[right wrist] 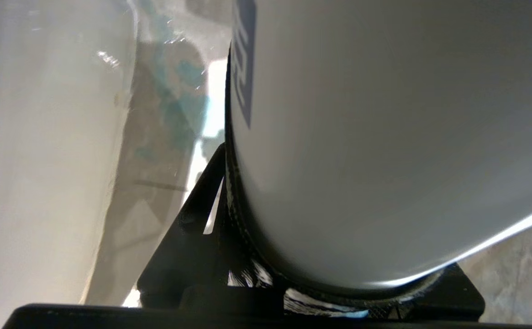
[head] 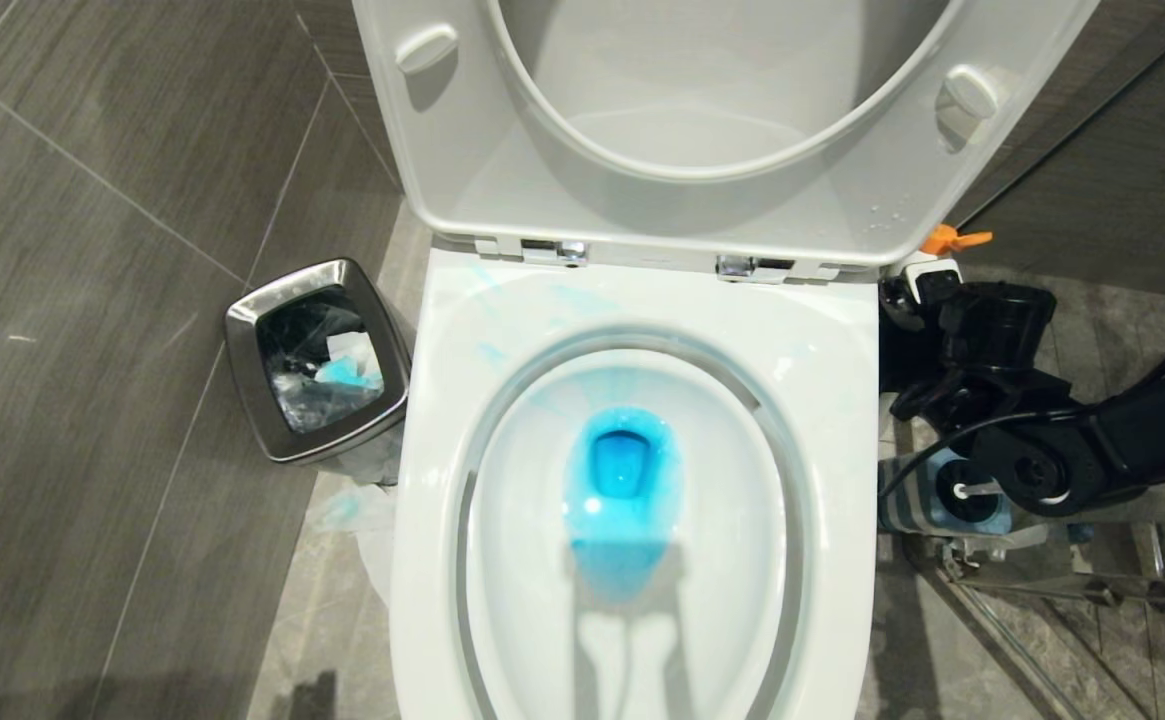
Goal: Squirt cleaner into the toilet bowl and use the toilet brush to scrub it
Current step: Place the cleaning agent on the floor
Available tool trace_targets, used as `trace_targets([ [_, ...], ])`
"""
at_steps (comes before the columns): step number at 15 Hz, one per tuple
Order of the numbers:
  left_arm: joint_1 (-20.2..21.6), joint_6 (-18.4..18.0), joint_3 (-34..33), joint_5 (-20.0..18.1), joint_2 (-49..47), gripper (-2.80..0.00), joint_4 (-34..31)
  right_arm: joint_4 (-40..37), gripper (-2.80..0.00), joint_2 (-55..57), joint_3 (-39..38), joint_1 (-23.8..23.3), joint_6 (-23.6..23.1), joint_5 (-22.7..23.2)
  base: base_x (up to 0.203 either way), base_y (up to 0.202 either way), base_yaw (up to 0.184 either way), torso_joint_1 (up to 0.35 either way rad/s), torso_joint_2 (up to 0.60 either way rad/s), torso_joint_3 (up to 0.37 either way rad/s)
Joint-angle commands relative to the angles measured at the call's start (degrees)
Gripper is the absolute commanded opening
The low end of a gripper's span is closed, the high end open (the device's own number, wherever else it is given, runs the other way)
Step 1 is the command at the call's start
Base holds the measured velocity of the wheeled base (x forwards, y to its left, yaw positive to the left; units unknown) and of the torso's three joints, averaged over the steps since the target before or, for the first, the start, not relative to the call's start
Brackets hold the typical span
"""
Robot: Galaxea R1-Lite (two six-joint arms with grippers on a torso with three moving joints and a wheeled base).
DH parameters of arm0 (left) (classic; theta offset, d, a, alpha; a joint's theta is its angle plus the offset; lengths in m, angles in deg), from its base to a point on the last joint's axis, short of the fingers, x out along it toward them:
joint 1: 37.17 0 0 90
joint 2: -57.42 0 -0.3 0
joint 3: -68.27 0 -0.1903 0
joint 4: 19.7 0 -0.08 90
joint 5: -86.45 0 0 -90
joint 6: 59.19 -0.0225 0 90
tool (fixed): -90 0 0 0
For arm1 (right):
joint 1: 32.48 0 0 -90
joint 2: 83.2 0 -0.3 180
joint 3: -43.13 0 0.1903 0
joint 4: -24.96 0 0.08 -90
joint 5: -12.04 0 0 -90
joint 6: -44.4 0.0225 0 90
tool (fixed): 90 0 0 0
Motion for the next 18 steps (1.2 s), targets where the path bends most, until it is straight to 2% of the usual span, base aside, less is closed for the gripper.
trace_targets([
  [1, 0.01, 0.02, 0.00, 0.00, 0.01, -2.80, -0.01, 4.30, -2.80, 4.31, 0.61, -0.99, -0.81, 0.21, 0.000, 0.000, 0.000, 0.000, 0.00, 0.000],
  [4, 0.01, 0.02, 0.00, 0.06, 0.01, -2.80, 0.03, 14.54, -2.80, 10.81, 1.34, -1.28, -2.82, 2.48, 0.000, 0.000, 0.000, 0.000, 0.00, 0.000],
  [7, 0.01, -0.07, 0.00, 0.01, 0.01, -2.80, 0.05, 21.06, -2.80, 17.48, 6.00, -1.26, -4.53, 3.22, 0.000, 0.000, 0.000, 0.000, 0.00, 0.000],
  [12, 0.01, -0.15, 0.00, -0.03, 0.01, -2.80, 0.05, 25.92, -2.80, 26.86, 17.06, -0.95, -6.62, 4.17, 0.000, 0.000, 0.000, 0.000, 0.00, 0.000],
  [16, 0.01, -0.15, 0.00, -0.03, 0.01, -2.80, -0.04, 26.46, -2.80, 33.65, 27.84, -0.29, -7.37, 3.78, 0.000, 0.000, 0.000, 0.000, 0.00, 0.000],
  [18, 0.01, -0.33, 0.00, -0.03, 0.01, -2.80, -0.04, 26.47, -2.80, 35.81, 30.14, -0.12, -7.39, 3.69, 0.000, 0.000, 0.000, 0.000, 0.00, 0.000],
])
